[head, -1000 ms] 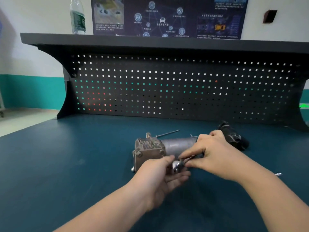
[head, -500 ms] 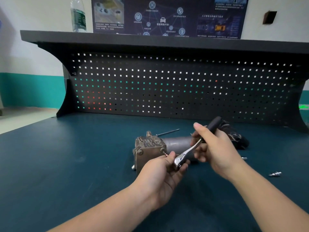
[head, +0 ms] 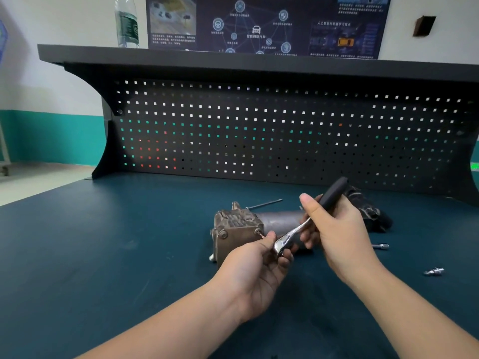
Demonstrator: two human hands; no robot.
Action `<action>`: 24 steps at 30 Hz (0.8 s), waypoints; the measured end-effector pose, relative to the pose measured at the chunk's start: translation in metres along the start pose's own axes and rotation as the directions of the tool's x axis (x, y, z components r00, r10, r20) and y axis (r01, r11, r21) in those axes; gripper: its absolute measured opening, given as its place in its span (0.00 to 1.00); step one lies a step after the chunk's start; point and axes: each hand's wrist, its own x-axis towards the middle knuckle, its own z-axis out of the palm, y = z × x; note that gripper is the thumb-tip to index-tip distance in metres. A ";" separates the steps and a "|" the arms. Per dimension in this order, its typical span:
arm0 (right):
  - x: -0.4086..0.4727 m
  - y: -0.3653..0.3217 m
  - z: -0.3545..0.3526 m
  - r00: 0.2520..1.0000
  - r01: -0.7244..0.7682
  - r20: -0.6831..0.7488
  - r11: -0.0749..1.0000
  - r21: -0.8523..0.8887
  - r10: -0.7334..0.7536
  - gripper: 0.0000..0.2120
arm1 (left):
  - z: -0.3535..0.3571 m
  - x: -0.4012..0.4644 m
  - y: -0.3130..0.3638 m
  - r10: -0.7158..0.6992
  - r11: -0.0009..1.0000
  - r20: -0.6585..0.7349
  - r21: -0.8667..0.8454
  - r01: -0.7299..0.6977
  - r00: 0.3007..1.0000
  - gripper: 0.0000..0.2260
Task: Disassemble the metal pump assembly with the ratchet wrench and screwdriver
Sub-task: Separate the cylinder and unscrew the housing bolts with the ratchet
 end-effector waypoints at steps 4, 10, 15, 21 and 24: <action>-0.003 0.001 0.001 0.999 0.012 -0.052 1.000 -0.009 -0.012 0.14 | 0.004 -0.004 -0.001 0.025 0.999 -0.026 0.034 -0.025 0.999 0.08; -0.013 -0.009 0.016 0.987 0.083 -0.137 0.996 -0.023 -0.086 0.15 | -0.006 -0.013 0.043 0.349 0.267 0.052 0.952 -0.152 0.936 0.15; -0.018 -0.014 0.028 0.966 0.143 -0.205 0.986 -0.090 -0.159 0.14 | -0.026 0.004 0.088 0.823 0.061 0.083 0.971 -0.233 0.562 0.10; -0.009 -0.016 0.034 0.947 0.205 -0.184 0.936 -0.285 -0.264 0.13 | -0.024 0.022 0.042 0.588 0.245 0.090 0.927 -0.284 0.804 0.19; 0.001 -0.017 0.030 0.968 0.172 -0.122 0.934 -0.314 -0.219 0.10 | -0.024 0.018 0.042 0.576 0.257 0.111 0.916 -0.309 0.810 0.20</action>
